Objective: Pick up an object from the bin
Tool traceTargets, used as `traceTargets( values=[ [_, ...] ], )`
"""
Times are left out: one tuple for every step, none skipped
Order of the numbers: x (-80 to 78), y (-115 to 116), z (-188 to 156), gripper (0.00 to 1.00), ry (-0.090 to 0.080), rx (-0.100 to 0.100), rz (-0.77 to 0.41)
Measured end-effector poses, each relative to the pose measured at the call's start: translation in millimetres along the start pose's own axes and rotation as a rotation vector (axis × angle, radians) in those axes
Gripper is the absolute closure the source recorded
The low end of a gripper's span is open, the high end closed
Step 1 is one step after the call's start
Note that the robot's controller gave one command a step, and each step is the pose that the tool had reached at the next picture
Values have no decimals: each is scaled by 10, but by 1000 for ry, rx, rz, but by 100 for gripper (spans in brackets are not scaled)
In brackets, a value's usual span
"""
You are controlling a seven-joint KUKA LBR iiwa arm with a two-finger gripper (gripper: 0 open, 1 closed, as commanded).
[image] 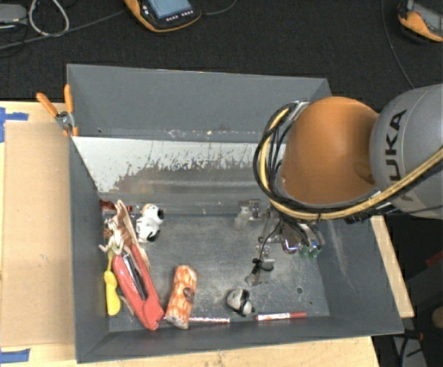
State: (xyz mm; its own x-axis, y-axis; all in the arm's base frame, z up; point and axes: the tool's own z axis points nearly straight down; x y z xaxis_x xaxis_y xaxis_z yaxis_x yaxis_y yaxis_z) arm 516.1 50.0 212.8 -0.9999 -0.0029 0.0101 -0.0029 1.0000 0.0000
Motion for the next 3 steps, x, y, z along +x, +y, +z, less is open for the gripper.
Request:
traceTargets(
  values=[
    [-16,-3,-40,0,-8,0,2],
    [75,188,597,0,-9,0,-83],
    [136,439,1299,0,-12,0,-54]
  ],
)
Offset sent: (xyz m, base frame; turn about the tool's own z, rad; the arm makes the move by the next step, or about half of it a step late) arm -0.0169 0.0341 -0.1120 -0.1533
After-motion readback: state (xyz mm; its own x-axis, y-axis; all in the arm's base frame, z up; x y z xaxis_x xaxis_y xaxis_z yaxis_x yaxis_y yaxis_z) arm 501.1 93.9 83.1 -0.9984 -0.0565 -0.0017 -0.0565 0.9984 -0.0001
